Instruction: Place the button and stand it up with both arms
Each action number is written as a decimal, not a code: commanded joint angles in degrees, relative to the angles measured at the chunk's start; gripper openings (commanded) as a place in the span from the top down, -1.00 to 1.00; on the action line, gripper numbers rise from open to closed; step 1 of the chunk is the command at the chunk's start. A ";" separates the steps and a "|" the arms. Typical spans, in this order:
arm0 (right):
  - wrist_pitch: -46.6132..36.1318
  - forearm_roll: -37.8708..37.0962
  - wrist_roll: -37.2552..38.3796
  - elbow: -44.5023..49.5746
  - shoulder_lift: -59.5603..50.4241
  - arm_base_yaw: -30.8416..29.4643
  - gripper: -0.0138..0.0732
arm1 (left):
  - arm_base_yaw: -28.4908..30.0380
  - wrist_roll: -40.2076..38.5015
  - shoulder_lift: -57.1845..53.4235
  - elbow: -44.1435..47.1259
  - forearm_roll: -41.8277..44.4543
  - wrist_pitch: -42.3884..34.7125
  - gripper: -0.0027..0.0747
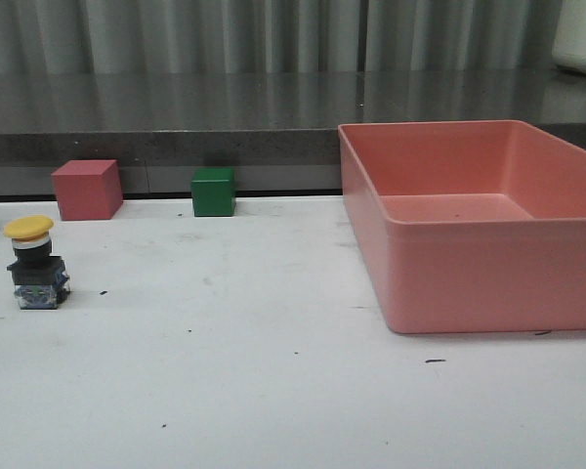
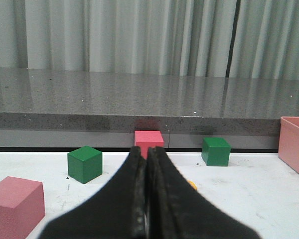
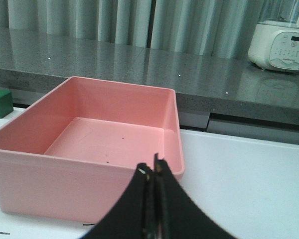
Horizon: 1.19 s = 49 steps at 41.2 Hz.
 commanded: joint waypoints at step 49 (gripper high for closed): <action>-5.11 4.00 -0.36 -0.20 -1.04 1.63 0.95 | -0.47 -0.03 -1.26 0.80 -0.41 -4.89 0.98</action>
